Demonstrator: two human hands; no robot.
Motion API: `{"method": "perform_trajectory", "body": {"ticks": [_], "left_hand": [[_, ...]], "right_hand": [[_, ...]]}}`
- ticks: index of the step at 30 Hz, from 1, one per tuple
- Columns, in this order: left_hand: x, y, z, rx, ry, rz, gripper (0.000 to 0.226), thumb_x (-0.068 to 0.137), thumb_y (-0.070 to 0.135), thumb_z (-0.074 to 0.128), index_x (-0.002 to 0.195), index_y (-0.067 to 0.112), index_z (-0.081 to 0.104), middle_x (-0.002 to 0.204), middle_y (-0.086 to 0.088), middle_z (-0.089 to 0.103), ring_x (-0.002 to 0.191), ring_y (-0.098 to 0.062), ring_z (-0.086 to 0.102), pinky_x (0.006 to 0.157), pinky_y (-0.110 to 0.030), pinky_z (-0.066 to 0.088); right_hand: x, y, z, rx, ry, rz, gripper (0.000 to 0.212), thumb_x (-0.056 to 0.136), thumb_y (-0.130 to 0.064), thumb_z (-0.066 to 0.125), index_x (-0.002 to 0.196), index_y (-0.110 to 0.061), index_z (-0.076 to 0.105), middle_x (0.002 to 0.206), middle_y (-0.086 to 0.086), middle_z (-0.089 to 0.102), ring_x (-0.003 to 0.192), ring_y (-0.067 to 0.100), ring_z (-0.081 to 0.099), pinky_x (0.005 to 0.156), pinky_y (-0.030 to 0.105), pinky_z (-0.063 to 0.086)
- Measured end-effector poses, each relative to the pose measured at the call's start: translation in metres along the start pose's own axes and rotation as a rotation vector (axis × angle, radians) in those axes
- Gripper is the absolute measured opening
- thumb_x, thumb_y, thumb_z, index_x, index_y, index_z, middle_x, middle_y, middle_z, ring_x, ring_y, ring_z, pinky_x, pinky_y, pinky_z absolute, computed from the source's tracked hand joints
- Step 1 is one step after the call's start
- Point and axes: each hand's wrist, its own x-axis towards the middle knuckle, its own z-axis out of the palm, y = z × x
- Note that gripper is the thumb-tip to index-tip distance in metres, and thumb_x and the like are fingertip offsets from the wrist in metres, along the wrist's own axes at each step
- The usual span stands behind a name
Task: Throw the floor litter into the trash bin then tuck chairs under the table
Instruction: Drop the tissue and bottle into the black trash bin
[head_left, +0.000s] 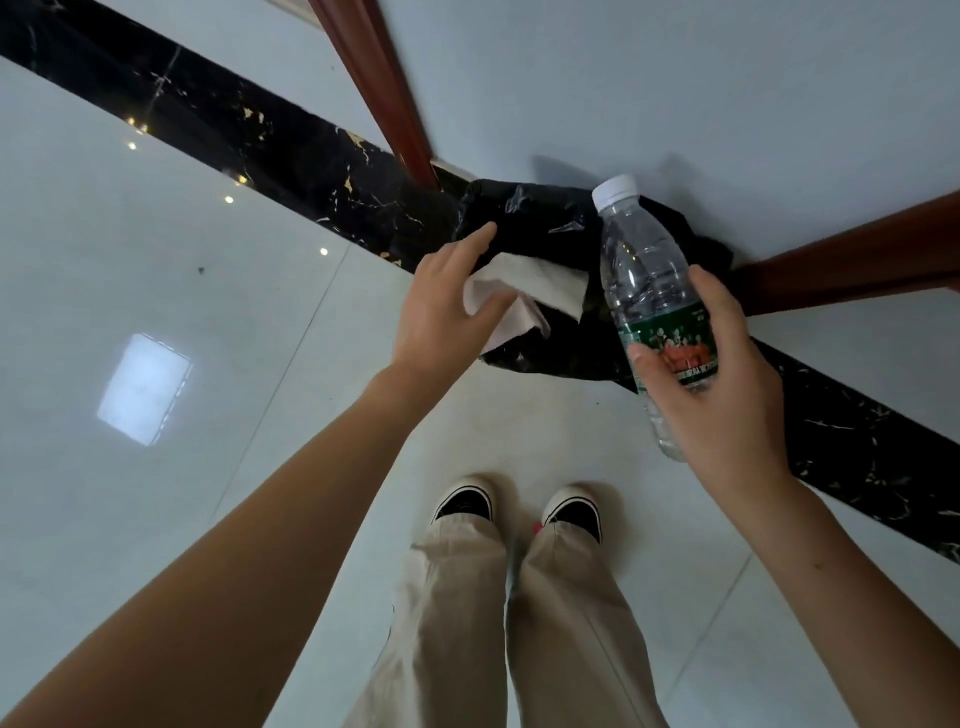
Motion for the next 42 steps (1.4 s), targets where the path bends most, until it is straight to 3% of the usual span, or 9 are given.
{"method": "perform_trajectory", "body": {"ticks": [5,7,12,21,28,33,39,42], "left_hand": [[0.0,-0.014,-0.011,-0.026,0.098,-0.162,0.048,0.091,0.032,0.062,0.136,0.025,0.046,0.126,0.008,0.056,0.114,-0.008,0.051,0.098,-0.028,0.044],[0.001,-0.02,-0.009,-0.041,0.091,-0.221,0.049,0.091,0.031,0.062,0.137,0.025,0.046,0.127,0.009,0.055,0.111,-0.005,0.051,0.098,-0.029,0.045],[0.003,-0.026,0.0,-0.138,0.006,-0.285,0.053,0.089,0.024,0.066,0.139,0.025,0.045,0.128,0.008,0.053,0.104,-0.001,0.052,0.089,-0.016,0.043],[0.004,-0.029,0.01,-0.201,0.018,-0.293,0.057,0.085,0.01,0.068,0.137,0.024,0.048,0.126,0.007,0.056,0.105,-0.005,0.058,0.091,-0.022,0.048],[0.005,-0.03,0.009,-0.16,0.011,-0.294,0.057,0.085,0.014,0.07,0.137,0.024,0.048,0.127,0.008,0.056,0.104,-0.001,0.055,0.09,-0.018,0.047],[-0.002,-0.006,-0.014,0.027,-0.001,-0.181,0.055,0.091,0.03,0.063,0.141,0.024,0.043,0.131,0.007,0.053,0.116,-0.003,0.046,0.095,-0.014,0.033],[-0.024,0.103,-0.112,0.198,-0.089,0.047,0.051,0.095,0.032,0.057,0.142,0.017,0.043,0.14,0.0,0.05,0.129,-0.014,0.041,0.106,-0.021,0.029],[-0.043,0.183,-0.184,0.23,-0.146,0.135,0.05,0.095,0.031,0.056,0.141,0.014,0.045,0.14,-0.003,0.05,0.13,-0.019,0.043,0.109,-0.032,0.034]], "right_hand": [[0.029,-0.01,-0.001,-0.102,-0.125,-0.111,0.074,0.083,-0.047,0.069,0.146,-0.045,0.032,0.122,-0.005,0.058,0.1,0.001,0.053,0.079,0.016,0.042],[0.044,-0.015,0.003,-0.167,-0.175,-0.179,0.075,0.082,-0.044,0.071,0.147,-0.04,0.033,0.122,-0.003,0.058,0.101,0.005,0.053,0.08,0.022,0.044],[0.078,-0.014,0.016,-0.405,-0.346,-0.273,0.076,0.084,-0.047,0.067,0.149,-0.036,0.031,0.116,0.007,0.059,0.102,0.027,0.057,0.081,0.043,0.052],[0.11,-0.006,0.043,-0.587,-0.45,-0.376,0.074,0.085,-0.054,0.062,0.148,-0.038,0.026,0.113,0.009,0.058,0.099,0.028,0.056,0.073,0.037,0.049],[0.096,0.001,0.048,-0.555,-0.191,-0.465,0.06,0.088,-0.038,0.067,0.138,-0.009,0.052,0.125,0.014,0.061,0.102,0.036,0.06,0.077,0.043,0.05],[0.072,-0.018,0.025,-0.466,-0.036,-0.436,0.051,0.091,-0.032,0.063,0.132,-0.002,0.056,0.125,0.018,0.062,0.112,0.035,0.058,0.091,0.042,0.047],[0.019,-0.114,-0.056,-0.407,-0.003,-0.329,0.052,0.094,-0.032,0.06,0.133,0.0,0.054,0.128,0.021,0.06,0.117,0.036,0.055,0.099,0.045,0.046],[-0.017,-0.186,-0.119,-0.387,-0.007,-0.282,0.052,0.095,-0.034,0.058,0.134,0.0,0.053,0.128,0.019,0.06,0.116,0.035,0.055,0.098,0.043,0.046]]}}
